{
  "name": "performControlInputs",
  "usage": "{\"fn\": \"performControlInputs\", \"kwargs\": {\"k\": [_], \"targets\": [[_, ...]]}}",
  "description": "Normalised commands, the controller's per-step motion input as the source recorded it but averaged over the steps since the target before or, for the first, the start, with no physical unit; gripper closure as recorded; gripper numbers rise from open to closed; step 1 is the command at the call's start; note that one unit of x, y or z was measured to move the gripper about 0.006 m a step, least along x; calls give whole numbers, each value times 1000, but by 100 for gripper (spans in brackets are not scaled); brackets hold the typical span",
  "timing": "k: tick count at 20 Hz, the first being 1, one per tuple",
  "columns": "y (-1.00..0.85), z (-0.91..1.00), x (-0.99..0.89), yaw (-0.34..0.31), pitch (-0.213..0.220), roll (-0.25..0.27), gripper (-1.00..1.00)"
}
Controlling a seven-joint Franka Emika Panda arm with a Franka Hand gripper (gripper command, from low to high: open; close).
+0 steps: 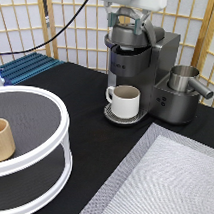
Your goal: Make coffee
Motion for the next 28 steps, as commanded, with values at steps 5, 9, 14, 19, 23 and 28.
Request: {"fn": "performControlInputs", "kwargs": {"k": [5,9,14,19,23,28], "targets": [[-563,149,-22,4,117,114,-100],[-630,943,-43,0,40,127,-100],[-173,991,-203,-2,-21,134,-100],[530,709,-182,0,-41,130,-100],[744,359,2,0,0,83,-100],[319,-44,133,-18,0,30,-100]]}}
